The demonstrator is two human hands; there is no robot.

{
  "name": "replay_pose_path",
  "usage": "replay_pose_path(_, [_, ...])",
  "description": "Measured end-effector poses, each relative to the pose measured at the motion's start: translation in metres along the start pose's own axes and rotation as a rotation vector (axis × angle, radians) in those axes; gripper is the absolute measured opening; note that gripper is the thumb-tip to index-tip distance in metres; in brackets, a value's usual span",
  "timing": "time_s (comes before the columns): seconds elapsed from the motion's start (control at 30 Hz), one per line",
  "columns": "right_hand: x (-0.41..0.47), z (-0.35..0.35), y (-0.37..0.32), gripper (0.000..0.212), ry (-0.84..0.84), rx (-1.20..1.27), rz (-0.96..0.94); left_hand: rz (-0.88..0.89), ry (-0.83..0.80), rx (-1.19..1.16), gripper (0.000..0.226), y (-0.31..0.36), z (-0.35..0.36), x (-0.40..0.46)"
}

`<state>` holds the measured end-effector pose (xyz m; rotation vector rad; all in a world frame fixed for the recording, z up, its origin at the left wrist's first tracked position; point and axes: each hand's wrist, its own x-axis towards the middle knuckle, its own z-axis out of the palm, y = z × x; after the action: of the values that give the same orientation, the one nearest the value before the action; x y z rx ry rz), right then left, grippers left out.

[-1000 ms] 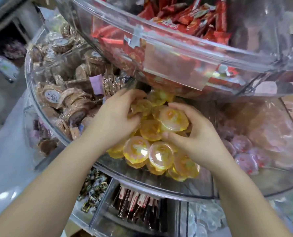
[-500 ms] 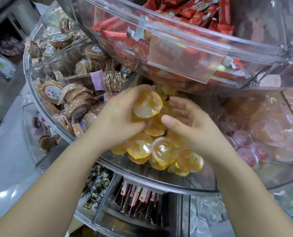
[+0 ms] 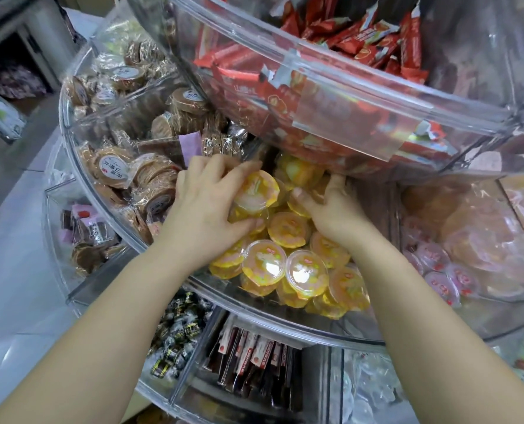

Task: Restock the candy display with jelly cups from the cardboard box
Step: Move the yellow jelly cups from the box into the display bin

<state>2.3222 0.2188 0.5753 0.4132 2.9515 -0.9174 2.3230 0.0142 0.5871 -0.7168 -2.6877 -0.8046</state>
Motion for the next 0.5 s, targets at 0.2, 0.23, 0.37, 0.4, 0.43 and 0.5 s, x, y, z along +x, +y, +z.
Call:
replay_pose_path(0.2, [0.004, 0.006, -0.009, 0.075, 0.073, 0.235, 0.085, -0.003, 0.016, -0.047, 0.076, -0.001, 0.002, -0.002])
replay_pose_path(0.23, [0.005, 0.007, -0.011, 0.069, 0.107, 0.211, 0.095, -0.003, 0.014, -0.052, 0.076, -0.001, 0.003, -0.003])
replay_pose_path(0.37, [0.001, 0.011, -0.013, 0.057, 0.149, 0.194, 0.113, -0.003, 0.016, -0.038, 0.076, -0.001, 0.005, -0.003])
replay_pose_path(0.4, [-0.003, 0.011, -0.011, 0.053, 0.146, 0.207, 0.099, -0.001, 0.019, -0.032, 0.076, -0.001, 0.005, -0.003])
replay_pose_path(0.43, [-0.007, 0.011, -0.010, 0.051, 0.139, 0.235, 0.083, 0.001, 0.020, -0.027, 0.076, -0.002, 0.005, -0.003])
replay_pose_path(0.5, [-0.020, 0.008, -0.007, 0.049, 0.145, 0.351, 0.064, 0.005, 0.019, -0.026, 0.077, -0.002, 0.005, -0.003])
